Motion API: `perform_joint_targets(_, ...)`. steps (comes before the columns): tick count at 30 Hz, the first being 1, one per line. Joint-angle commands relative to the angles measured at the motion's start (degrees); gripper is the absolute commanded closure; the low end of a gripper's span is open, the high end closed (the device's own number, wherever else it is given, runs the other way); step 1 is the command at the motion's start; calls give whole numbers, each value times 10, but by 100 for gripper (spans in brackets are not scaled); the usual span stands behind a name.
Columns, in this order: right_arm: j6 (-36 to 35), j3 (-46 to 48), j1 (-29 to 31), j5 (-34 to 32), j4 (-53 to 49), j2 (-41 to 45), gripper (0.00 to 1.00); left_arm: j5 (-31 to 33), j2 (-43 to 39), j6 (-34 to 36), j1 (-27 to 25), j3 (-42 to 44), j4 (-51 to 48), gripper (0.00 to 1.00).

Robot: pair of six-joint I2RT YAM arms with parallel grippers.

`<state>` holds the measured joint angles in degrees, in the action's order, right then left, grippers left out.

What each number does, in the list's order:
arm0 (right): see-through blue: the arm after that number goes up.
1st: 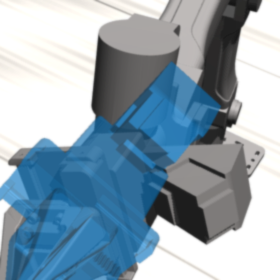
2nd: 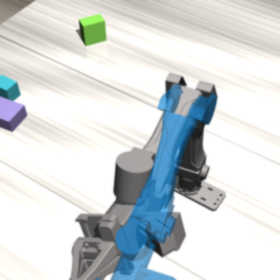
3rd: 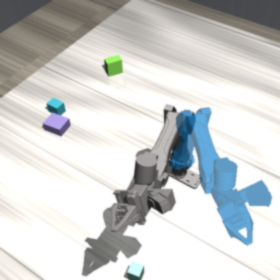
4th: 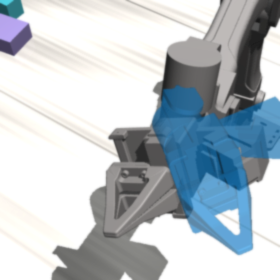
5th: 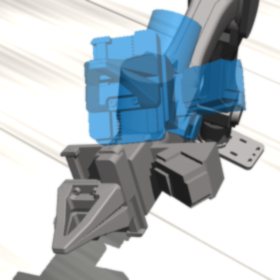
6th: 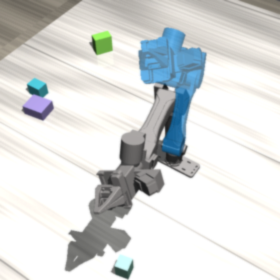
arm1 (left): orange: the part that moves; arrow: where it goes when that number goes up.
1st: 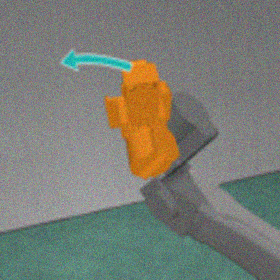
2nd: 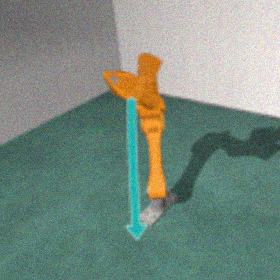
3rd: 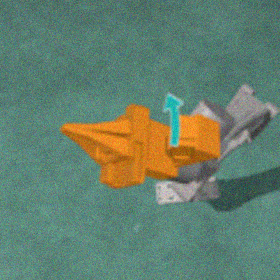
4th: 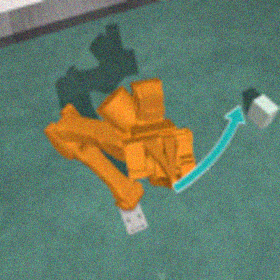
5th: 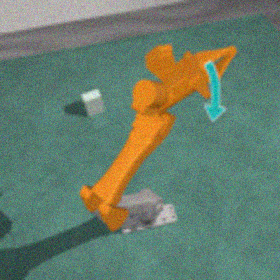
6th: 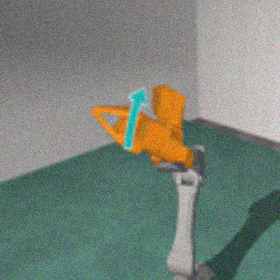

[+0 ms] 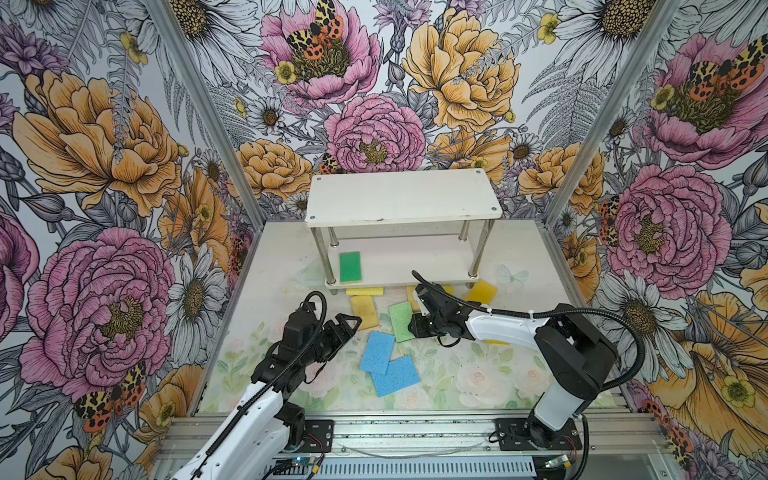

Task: Place and organize the cleaning sponges onto the shelf
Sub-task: 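Grasp the green cellulose sponge with the right gripper and lift it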

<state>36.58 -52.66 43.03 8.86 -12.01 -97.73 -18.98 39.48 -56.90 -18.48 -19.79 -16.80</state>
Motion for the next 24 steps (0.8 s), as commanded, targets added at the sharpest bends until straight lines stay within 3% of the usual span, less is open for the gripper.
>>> perform_joint_targets(1, 2, -8, -3, -1, 1, 14, 78, -19, -4, 6, 6, 7, 17, 9)
perform_joint_targets(3, 6, -3, -3, 2, 0, 27, 86, -22, -6, 8, 6, 8, 20, 9)
perform_joint_targets(7, 14, 8, -5, 15, 1, 58, 92, -33, -10, 3, 6, 16, 45, 10)
perform_joint_targets(12, 22, 21, -11, 48, 1, 109, 94, -67, 5, -13, 6, 31, 123, 10)
perform_joint_targets(20, 12, 10, -13, 187, 1, 158, 95, -106, 66, -56, -10, 34, 301, 10)
perform_joint_targets(24, 14, 9, -9, 218, 1, 170, 94, -108, 104, -56, -34, 15, 352, 15)
